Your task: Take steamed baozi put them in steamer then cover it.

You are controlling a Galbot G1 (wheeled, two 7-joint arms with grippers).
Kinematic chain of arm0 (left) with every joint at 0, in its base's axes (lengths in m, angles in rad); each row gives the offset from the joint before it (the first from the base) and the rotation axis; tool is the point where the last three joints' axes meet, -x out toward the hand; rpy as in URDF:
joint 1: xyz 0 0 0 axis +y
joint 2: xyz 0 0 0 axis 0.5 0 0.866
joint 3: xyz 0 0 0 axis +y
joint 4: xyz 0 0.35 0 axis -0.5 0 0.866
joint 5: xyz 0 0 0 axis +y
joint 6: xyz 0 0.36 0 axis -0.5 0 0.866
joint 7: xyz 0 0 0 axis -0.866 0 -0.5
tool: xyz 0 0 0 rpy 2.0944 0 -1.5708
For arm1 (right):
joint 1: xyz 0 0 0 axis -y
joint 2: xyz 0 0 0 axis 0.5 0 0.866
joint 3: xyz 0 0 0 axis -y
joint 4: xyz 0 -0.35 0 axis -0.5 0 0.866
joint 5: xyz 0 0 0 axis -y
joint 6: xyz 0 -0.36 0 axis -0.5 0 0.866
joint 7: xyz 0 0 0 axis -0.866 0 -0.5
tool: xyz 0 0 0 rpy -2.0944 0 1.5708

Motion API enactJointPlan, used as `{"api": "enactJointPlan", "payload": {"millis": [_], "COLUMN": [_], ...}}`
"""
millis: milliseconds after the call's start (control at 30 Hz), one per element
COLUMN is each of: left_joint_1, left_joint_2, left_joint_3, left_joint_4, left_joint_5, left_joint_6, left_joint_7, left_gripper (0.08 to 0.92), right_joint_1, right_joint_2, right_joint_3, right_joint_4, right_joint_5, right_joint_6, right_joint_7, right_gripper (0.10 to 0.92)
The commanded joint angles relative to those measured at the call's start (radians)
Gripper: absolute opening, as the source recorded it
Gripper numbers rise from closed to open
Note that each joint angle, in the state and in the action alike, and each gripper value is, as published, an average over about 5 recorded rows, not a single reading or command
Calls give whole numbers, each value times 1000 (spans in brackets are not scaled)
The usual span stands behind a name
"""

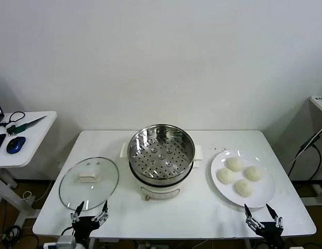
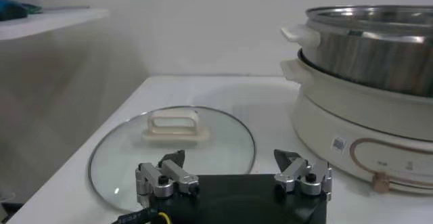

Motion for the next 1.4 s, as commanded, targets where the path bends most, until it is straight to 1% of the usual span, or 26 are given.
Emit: {"api": "enactJointPlan", "payload": {"millis": [33,100,167,300,433,533,600,667,767,867,933,1000,1133,1233,1400], "left_joint_1": [-3,-4,-5,-10,-14,-13,-12,-9,-6,-4,-4,-3,-5,-5,-3], "left_joint_2": [4,4,4,3,3,6,8,9,8,6,5,4,4,5,3], "left_joint_3": [1,2,5,11,15,19,20,21,22,25,27,29,29,29,26], "left_joint_4": [-8,-12,-16,-18,-15,-10,-9,-8,-5,1,6,10,18,23,26], "left_joint_5": [5,4,1,-1,1,2,4,4,6,9,10,11,11,10,10], "left_joint_6": [0,0,-1,-9,-18,-25,-29,-33,-40,-50,-56,-62,-72,-77,-81], "left_joint_7": [0,1,2,3,6,6,7,7,7,7,7,7,6,6,6], "left_gripper": [823,823,823,823,823,823,823,823,823,823,823,823,823,823,823], "right_joint_1": [144,228,349,599,875,1135,1356,1601,1939,2193,2298,2372,2423,2371,2241], "right_joint_2": [-44,-93,-163,-345,-562,-700,-758,-790,-795,-764,-735,-704,-636,-584,-509], "right_joint_3": [36,24,4,-90,-358,-661,-911,-1175,-1532,-1821,-1948,-2050,-2168,-2172,-2105], "right_joint_4": [1,-20,-58,-194,-368,-493,-576,-649,-728,-775,-790,-791,-781,-808,-904], "right_joint_5": [-37,-70,-68,-7,-42,-101,-190,-288,-385,-403,-384,-361,-285,-257,-290], "right_joint_6": [-190,-238,-294,-356,-387,-363,-290,-173,-20,55,77,71,-24,-78,-93], "right_joint_7": [76,119,123,-28,-239,-424,-587,-782,-1016,-1151,-1208,-1232,-1205,-1182,-1165], "right_gripper": [823,823,823,823,823,823,823,823,823,823,823,823,823,823,823]}}
